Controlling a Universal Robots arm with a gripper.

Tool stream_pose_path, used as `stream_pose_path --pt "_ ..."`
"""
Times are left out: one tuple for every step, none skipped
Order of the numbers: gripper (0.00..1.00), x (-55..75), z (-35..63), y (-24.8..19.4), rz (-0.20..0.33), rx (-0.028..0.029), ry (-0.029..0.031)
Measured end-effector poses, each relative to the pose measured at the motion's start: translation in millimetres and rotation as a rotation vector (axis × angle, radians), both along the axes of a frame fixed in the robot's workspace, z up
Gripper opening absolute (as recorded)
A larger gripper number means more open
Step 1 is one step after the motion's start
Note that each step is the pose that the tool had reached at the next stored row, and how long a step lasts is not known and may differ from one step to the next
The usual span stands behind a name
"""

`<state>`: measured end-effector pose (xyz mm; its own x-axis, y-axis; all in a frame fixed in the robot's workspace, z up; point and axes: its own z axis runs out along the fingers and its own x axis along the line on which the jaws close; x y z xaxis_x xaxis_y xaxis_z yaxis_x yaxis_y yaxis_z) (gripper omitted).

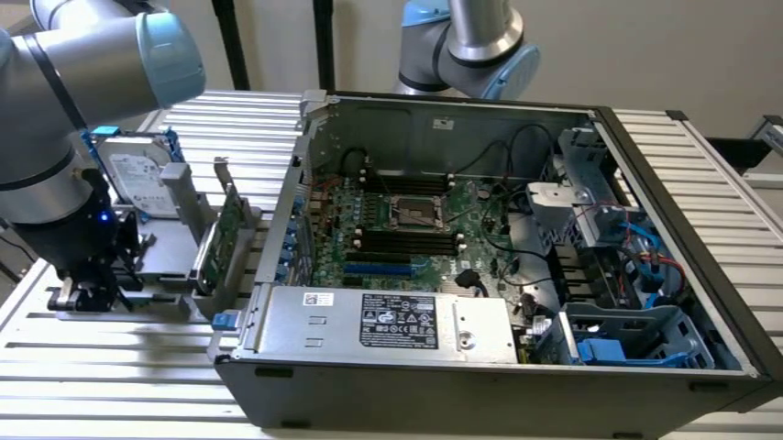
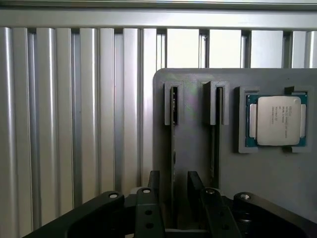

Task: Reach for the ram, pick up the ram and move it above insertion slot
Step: 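Pick up the ram and move it above insertion slot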

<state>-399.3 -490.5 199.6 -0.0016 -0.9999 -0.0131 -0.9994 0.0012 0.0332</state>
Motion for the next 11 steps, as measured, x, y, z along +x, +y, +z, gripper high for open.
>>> stream_pose_path --pt "0.36 0.0 -0.5 -0.1 0.0 0.0012 0.0001" --pt "0.36 0.0 -1.0 0.0 0.0 0.0024 0.0002" --pt "0.36 0.0 -1.2 0.0 0.0 0.0027 0.0001" --pt "0.36 0.1 -1.3 0.0 0.0 0.0028 0.0002" --pt "0.36 0.1 -1.3 0.0 0.0 0.0028 0.0003" --pt "0.35 0.1 -1.4 -0.1 0.0 0.0028 0.0002" --pt "0.35 0.1 -1.5 0.0 0.0 0.0029 0.0001" --pt "0.28 0.1 -1.5 -0.1 0.0 0.0029 0.0001" --pt "0.22 0.1 -1.5 0.0 0.0 0.003 0.0001" --pt "0.22 0.1 -1.5 0.0 0.0 0.0029 0.0001" --pt "0.16 0.1 -1.5 -0.1 0.0 0.0029 0.0001"
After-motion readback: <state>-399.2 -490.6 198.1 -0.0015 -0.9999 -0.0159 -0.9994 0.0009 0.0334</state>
